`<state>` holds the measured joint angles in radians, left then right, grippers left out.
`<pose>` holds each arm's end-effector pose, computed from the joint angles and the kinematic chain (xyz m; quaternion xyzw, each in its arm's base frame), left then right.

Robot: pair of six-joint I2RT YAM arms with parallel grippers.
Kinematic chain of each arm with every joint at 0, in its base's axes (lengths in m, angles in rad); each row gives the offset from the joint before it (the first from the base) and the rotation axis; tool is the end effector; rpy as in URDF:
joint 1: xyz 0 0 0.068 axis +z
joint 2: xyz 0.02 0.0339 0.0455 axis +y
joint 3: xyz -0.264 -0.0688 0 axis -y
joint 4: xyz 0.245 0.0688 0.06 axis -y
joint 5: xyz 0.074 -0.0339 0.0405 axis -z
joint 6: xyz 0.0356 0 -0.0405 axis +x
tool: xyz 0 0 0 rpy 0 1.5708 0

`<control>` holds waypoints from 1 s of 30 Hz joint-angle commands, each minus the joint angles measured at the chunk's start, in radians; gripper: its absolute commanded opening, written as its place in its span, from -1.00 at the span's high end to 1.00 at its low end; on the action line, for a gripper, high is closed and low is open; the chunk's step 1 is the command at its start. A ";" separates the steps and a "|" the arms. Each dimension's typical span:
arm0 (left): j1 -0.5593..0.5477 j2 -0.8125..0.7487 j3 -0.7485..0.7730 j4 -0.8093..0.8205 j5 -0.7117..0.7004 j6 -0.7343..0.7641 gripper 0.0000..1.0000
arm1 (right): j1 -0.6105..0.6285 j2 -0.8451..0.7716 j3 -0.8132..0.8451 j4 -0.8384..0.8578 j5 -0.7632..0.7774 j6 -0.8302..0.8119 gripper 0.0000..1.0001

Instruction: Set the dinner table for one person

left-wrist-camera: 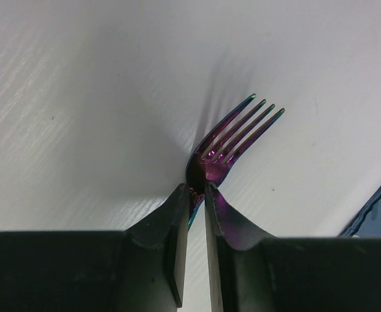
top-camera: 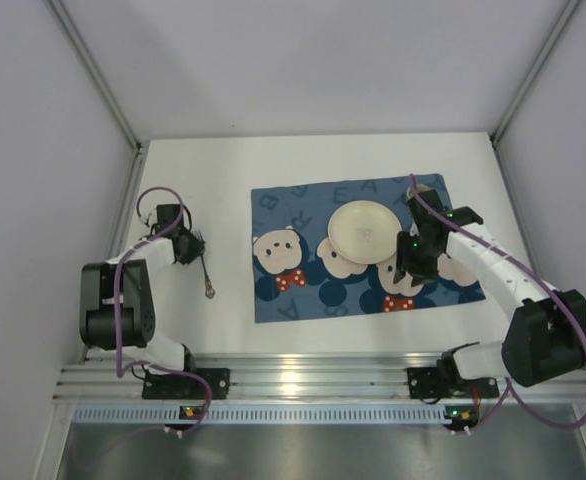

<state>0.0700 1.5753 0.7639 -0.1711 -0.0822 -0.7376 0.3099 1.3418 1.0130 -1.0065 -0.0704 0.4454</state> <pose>0.2932 0.0235 0.1500 -0.3867 0.8747 -0.0578 0.2866 0.2248 0.0746 0.2418 0.0631 0.9905 0.0758 0.0962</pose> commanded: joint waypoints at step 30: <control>-0.162 0.084 0.041 -0.268 -0.082 0.162 0.47 | 0.043 -0.027 -0.017 0.014 0.023 0.044 0.09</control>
<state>-0.0593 1.5745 0.8322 -0.3477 -0.1719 -0.5957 0.3344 1.3121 0.9871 -1.0111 -0.0502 0.4828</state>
